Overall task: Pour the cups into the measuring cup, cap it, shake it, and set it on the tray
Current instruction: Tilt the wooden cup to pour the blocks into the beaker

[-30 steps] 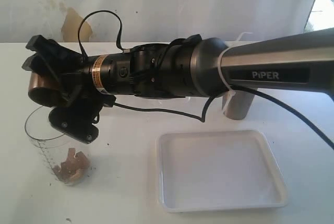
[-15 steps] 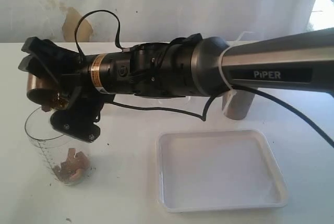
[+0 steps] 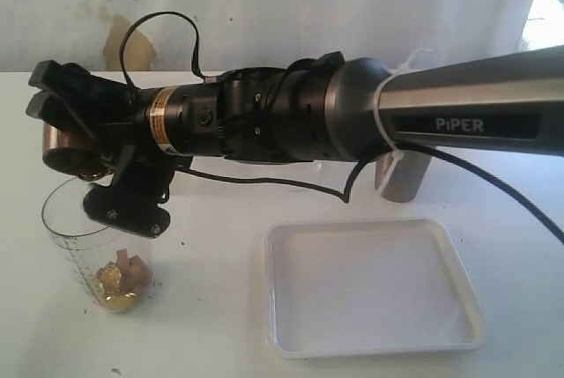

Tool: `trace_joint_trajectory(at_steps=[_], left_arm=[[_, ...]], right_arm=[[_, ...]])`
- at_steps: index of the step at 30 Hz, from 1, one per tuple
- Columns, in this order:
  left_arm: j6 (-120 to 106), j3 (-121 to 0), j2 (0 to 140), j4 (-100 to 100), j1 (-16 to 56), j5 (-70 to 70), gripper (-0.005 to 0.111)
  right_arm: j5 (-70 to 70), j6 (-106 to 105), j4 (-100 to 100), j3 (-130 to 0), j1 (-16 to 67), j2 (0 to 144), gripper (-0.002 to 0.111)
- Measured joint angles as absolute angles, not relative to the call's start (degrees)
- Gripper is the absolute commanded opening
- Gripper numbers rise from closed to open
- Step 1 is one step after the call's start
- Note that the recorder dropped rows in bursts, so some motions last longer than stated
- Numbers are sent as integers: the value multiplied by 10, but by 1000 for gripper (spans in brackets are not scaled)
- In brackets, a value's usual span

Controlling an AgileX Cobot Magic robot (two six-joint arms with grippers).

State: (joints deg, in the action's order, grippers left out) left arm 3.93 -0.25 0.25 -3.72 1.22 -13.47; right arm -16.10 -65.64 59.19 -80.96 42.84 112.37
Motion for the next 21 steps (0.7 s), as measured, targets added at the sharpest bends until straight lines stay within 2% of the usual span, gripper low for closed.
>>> trace_joint_trajectory(at_steps=[21], left_arm=[[39,-3,2,-37,12,-135,0]], right_arm=[[-145,-716,592,-810,433,1124,0]])
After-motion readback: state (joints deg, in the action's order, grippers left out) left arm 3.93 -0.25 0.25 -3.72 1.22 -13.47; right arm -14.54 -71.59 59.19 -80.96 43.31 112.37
